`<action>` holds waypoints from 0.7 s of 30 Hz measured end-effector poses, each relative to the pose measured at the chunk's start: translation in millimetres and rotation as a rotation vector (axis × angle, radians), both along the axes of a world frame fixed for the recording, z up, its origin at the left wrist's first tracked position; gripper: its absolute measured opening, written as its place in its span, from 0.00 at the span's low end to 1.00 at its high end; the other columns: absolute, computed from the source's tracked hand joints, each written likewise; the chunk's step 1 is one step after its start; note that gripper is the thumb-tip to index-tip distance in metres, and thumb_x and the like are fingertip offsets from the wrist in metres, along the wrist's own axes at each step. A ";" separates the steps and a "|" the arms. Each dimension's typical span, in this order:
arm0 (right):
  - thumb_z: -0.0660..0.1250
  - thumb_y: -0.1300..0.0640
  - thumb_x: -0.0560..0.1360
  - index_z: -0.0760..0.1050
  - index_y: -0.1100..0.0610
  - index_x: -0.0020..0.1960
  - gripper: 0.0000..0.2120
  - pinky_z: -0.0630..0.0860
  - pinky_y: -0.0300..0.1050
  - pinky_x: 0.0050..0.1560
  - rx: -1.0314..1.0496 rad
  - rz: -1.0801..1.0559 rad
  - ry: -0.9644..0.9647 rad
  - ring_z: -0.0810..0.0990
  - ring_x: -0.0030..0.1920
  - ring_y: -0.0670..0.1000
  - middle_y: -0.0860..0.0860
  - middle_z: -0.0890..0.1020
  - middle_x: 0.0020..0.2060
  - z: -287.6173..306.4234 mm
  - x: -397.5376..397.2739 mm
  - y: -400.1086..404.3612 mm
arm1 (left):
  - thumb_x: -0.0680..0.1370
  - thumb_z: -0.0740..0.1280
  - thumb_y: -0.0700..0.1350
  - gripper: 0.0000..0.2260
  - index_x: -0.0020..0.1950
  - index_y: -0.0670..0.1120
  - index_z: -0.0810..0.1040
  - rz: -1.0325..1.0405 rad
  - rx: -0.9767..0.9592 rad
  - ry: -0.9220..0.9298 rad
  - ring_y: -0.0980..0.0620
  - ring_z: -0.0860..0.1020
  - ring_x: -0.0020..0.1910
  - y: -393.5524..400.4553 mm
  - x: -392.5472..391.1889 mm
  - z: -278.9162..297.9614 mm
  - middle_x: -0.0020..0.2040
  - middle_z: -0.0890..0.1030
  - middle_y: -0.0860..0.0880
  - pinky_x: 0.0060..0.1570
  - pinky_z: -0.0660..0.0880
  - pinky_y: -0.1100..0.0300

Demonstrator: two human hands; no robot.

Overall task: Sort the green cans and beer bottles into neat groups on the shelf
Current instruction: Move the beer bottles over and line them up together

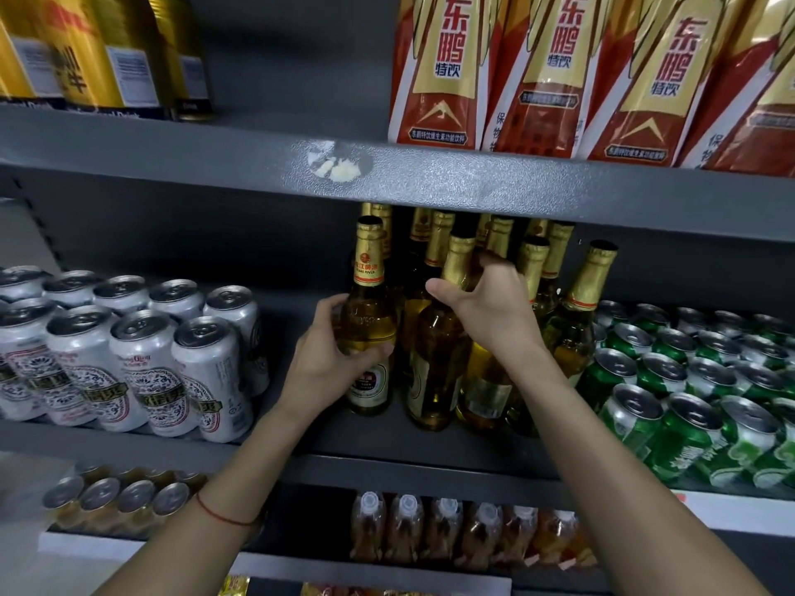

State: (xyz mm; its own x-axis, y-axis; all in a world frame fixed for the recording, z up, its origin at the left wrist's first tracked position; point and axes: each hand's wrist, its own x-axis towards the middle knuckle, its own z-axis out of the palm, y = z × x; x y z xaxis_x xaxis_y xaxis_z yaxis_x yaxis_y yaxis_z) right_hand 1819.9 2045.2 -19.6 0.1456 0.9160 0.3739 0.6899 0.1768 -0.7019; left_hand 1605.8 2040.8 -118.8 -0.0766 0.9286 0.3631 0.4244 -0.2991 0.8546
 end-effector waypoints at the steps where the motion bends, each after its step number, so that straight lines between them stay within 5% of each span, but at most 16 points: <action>1: 0.77 0.43 0.73 0.72 0.56 0.36 0.21 0.67 0.37 0.24 -0.005 0.007 0.009 0.73 0.29 0.51 0.51 0.74 0.27 0.2 1.1 0.6 | 0.60 0.77 0.68 0.39 0.67 0.63 0.67 0.000 0.000 0.002 0.77 0.76 0.56 -0.4 0.1 0.1 0.59 0.78 0.66 0.59 0.77 0.63; 4: 0.75 0.44 0.75 0.77 0.63 0.49 0.21 0.81 0.56 0.41 -0.070 0.081 0.068 0.82 0.40 0.63 0.63 0.83 0.40 0.7 4.0 3.1 | 0.60 0.76 0.68 0.39 0.68 0.63 0.67 0.006 -0.004 0.005 0.79 0.75 0.55 -1.9 1.3 -0.1 0.58 0.79 0.66 0.57 0.75 0.67; 7: 0.73 0.49 0.78 0.76 0.62 0.58 0.18 0.81 0.64 0.51 -0.115 0.178 0.153 0.82 0.45 0.67 0.65 0.84 0.51 -1.5 6.3 5.5 | 0.60 0.77 0.68 0.39 0.67 0.63 0.67 0.012 -0.015 -0.002 0.78 0.76 0.55 -2.8 2.2 0.1 0.58 0.79 0.65 0.57 0.76 0.66; 11: 0.69 0.54 0.81 0.75 0.59 0.67 0.17 0.77 0.51 0.44 -0.140 0.296 0.193 0.79 0.39 0.51 0.58 0.83 0.43 -3.8 5.3 6.6 | 0.61 0.78 0.66 0.39 0.68 0.63 0.67 0.006 -0.035 0.005 0.77 0.75 0.56 -2.8 0.8 -0.7 0.59 0.78 0.65 0.59 0.75 0.66; 15: 0.67 0.55 0.82 0.67 0.58 0.77 0.25 0.74 0.48 0.48 -0.163 0.353 0.225 0.78 0.43 0.50 0.52 0.75 0.35 -6.8 6.2 9.7 | 0.69 0.82 0.55 0.39 0.75 0.55 0.68 0.019 -0.037 0.035 0.67 0.77 0.60 -0.9 -3.4 -3.8 0.62 0.78 0.60 0.63 0.75 0.62; 21: 0.66 0.57 0.83 0.63 0.58 0.80 0.28 0.73 0.48 0.51 -0.166 0.370 0.234 0.76 0.42 0.48 0.51 0.75 0.34 -6.2 8.7 17.8 | 0.69 0.82 0.53 0.38 0.75 0.52 0.70 0.035 -0.033 0.056 0.82 0.73 0.54 -1.0 -6.9 -10.3 0.57 0.78 0.67 0.50 0.69 0.82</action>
State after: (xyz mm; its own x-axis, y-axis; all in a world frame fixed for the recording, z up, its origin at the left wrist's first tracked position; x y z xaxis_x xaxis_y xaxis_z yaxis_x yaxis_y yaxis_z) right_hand 1828.6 2063.0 -25.8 -0.1395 0.9667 0.2144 0.4215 0.2539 -0.8705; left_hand 1598.9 2039.8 -129.2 -0.0900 0.9372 0.3370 0.4814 -0.2553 0.8385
